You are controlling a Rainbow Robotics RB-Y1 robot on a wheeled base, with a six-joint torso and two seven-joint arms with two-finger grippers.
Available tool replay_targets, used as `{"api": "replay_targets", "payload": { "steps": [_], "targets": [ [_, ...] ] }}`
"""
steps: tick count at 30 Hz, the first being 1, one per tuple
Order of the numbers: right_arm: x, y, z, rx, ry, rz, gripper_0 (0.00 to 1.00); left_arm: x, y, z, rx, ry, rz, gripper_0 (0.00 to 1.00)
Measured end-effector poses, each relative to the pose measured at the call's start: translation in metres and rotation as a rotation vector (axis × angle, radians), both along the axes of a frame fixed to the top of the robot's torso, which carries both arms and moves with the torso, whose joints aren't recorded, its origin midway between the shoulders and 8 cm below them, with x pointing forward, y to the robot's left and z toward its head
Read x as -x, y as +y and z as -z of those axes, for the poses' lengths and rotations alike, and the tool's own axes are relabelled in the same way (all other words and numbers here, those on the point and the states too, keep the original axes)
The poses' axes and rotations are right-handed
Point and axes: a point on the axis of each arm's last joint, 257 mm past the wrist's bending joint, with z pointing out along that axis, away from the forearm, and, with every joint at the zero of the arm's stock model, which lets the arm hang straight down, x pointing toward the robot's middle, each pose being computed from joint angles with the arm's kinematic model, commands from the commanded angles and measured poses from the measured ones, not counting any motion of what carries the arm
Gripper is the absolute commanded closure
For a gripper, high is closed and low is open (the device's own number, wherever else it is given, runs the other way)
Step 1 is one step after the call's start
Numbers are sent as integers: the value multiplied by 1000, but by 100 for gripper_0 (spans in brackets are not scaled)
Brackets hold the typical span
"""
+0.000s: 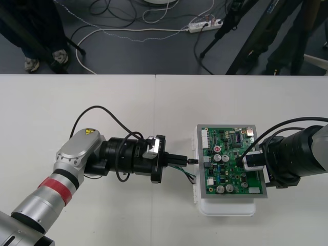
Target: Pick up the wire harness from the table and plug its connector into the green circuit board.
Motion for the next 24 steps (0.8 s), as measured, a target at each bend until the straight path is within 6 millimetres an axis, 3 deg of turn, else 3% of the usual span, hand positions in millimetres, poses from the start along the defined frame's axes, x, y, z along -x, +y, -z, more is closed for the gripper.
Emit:
{"api": "replay_targets", "payload": {
  "steps": [24],
  "targets": [
    [0,6,-1,-18,1,-6,0,1,-8,1,1,2,-1,100]
  ]
}}
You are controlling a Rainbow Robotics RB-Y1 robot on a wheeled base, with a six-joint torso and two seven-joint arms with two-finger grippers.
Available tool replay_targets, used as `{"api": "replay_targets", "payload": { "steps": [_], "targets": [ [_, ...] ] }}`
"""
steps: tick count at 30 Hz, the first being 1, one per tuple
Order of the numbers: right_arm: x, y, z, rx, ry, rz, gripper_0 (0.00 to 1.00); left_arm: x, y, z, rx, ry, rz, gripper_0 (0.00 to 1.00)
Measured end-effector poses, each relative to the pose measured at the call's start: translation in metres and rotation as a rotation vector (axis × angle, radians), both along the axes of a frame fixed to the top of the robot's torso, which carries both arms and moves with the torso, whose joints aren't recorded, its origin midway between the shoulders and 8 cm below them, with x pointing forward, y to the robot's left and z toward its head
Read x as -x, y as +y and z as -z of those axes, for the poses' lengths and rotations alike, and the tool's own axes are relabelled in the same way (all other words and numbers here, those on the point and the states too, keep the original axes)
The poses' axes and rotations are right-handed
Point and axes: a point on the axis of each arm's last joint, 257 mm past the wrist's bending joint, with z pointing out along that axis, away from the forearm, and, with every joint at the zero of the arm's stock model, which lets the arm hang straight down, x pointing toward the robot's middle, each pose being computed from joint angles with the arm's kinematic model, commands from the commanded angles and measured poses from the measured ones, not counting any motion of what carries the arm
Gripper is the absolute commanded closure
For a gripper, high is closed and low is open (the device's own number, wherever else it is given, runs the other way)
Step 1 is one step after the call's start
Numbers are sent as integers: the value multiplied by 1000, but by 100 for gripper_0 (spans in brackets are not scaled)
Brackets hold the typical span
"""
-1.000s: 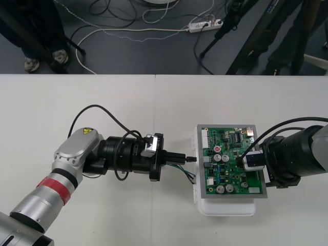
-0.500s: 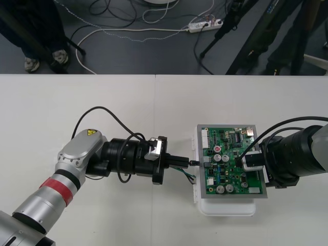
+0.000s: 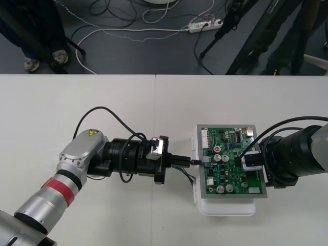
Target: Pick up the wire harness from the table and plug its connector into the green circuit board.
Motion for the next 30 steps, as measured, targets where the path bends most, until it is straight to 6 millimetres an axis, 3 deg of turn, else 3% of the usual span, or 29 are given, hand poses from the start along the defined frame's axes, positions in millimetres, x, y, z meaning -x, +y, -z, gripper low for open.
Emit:
{"api": "replay_targets", "payload": {
  "steps": [30],
  "targets": [
    [0,0,0,0,0,0,0,6,-6,5,-10,5,16,100]
  ]
}}
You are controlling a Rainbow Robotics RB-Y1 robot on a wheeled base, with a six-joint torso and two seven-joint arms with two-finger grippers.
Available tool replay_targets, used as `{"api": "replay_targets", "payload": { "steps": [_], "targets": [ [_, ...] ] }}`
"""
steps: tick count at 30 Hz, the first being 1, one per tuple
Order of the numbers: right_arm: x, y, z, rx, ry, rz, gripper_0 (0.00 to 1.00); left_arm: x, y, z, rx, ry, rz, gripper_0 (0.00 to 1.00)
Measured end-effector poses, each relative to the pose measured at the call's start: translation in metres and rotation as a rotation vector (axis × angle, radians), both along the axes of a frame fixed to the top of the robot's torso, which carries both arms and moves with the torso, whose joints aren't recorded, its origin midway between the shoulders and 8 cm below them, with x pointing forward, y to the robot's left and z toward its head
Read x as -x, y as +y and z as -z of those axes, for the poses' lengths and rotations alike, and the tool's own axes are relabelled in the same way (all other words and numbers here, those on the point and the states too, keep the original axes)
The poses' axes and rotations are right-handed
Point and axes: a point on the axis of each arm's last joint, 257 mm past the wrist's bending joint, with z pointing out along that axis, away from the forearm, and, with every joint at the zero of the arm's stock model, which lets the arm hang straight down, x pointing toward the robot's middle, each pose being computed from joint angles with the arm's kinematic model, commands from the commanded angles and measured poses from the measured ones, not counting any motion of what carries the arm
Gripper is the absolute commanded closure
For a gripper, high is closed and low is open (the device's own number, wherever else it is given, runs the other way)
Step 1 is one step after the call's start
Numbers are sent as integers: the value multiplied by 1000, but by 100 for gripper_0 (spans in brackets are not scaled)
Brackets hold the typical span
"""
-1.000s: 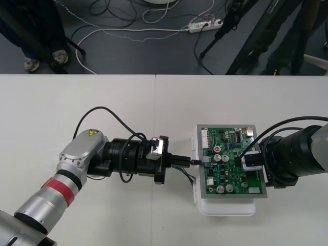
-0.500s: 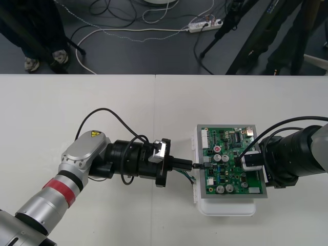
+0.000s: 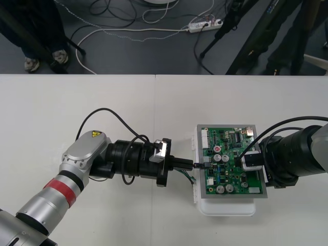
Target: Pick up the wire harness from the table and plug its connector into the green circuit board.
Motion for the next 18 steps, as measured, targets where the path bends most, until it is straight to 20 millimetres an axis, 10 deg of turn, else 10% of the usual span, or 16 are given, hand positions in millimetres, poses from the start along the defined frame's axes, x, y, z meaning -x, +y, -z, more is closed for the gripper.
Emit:
{"api": "replay_targets", "payload": {
  "steps": [18],
  "targets": [
    [0,0,0,0,0,0,0,-2,-1,0,0,-2,-7,100]
  ]
}}
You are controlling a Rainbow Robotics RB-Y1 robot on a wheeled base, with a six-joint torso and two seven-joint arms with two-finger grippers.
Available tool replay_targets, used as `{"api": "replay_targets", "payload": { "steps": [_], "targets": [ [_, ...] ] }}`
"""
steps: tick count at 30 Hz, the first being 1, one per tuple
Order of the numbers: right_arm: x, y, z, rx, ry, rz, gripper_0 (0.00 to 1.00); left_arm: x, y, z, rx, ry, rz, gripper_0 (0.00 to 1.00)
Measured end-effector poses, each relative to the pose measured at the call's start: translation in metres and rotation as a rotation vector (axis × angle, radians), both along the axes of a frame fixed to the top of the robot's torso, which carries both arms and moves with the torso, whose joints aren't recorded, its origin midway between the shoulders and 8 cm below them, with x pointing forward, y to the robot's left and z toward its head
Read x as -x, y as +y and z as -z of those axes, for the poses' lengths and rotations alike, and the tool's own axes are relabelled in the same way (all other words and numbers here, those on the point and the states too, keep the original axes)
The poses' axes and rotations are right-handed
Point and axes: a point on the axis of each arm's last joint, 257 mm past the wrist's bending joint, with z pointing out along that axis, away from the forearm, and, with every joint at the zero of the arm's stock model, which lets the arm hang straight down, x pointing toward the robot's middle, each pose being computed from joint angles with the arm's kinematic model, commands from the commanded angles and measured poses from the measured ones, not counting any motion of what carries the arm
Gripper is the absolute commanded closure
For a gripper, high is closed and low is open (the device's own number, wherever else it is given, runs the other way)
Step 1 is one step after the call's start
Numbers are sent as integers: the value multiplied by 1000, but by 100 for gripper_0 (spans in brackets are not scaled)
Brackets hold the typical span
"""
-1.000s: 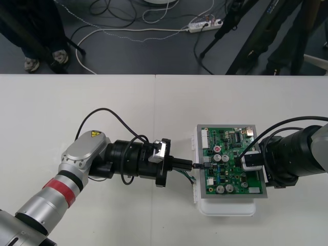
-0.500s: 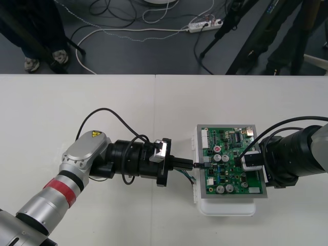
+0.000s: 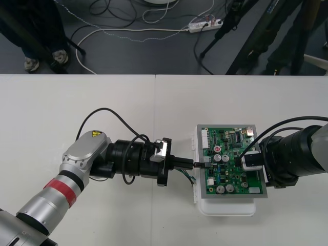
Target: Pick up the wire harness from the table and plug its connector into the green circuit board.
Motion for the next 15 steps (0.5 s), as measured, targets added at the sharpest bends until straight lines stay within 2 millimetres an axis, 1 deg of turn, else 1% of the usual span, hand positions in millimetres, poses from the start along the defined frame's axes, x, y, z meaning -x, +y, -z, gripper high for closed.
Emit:
{"api": "replay_targets", "payload": {
  "steps": [8,15],
  "targets": [
    [0,0,0,0,0,0,0,0,0,0,4,-10,0,100],
    [0,0,0,-2,1,0,0,4,-5,-2,12,-3,11,100]
  ]
}}
